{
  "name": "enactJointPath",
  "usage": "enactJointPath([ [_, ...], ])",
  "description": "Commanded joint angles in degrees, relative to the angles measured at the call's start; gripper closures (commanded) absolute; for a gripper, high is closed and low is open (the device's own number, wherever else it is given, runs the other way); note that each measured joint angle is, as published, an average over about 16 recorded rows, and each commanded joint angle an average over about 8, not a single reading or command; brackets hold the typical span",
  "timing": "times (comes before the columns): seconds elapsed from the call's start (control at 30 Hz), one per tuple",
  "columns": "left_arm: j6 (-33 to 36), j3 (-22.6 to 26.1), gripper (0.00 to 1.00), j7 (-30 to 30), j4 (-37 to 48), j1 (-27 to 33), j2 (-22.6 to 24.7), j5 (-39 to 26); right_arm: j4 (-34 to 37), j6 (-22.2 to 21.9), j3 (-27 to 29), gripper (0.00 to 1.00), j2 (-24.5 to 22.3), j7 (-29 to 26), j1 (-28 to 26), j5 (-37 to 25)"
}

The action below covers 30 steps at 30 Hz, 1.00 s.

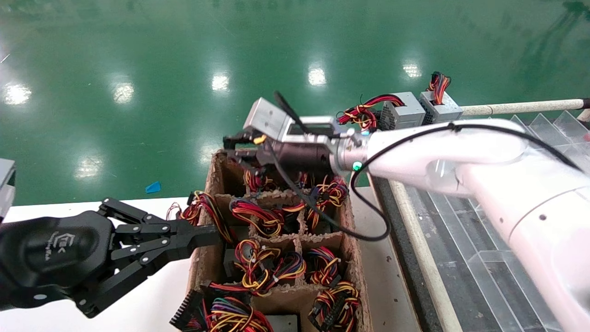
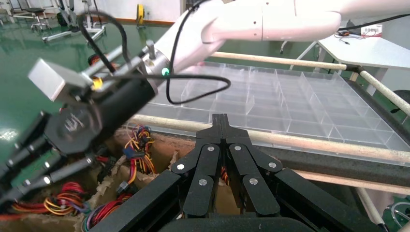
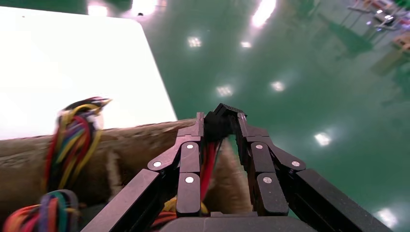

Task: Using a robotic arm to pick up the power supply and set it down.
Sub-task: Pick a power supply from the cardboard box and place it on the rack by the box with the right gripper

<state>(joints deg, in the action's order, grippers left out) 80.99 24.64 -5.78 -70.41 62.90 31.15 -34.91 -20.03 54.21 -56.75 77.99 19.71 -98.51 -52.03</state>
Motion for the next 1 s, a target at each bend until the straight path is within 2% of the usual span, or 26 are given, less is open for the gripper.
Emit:
enactJointPath([
  [0.03, 0.00, 0.00, 1.00, 0.00, 0.00, 0.00, 0.00, 0.00, 0.22, -0.39, -0.36, 1.00, -0.09, 0.27, -0.75, 0.79],
  [0.33, 0.00, 0.00, 1.00, 0.00, 0.00, 0.00, 0.00, 0.00, 4.48, 2.16, 0.90, 1.00, -0.88, 4.20, -6.27, 4.30],
  [0.73, 0.00, 0.00, 1.00, 0.00, 0.00, 0.00, 0.00, 0.00, 9.16, 10.29, 4.95, 1.00, -2.87, 9.66, -14.05, 10.08],
  [1.0, 0.00, 0.00, 1.00, 0.00, 0.00, 0.00, 0.00, 0.00, 11.82, 13.60, 6.87, 1.00, -4.94, 14.25, -19.11, 12.19],
])
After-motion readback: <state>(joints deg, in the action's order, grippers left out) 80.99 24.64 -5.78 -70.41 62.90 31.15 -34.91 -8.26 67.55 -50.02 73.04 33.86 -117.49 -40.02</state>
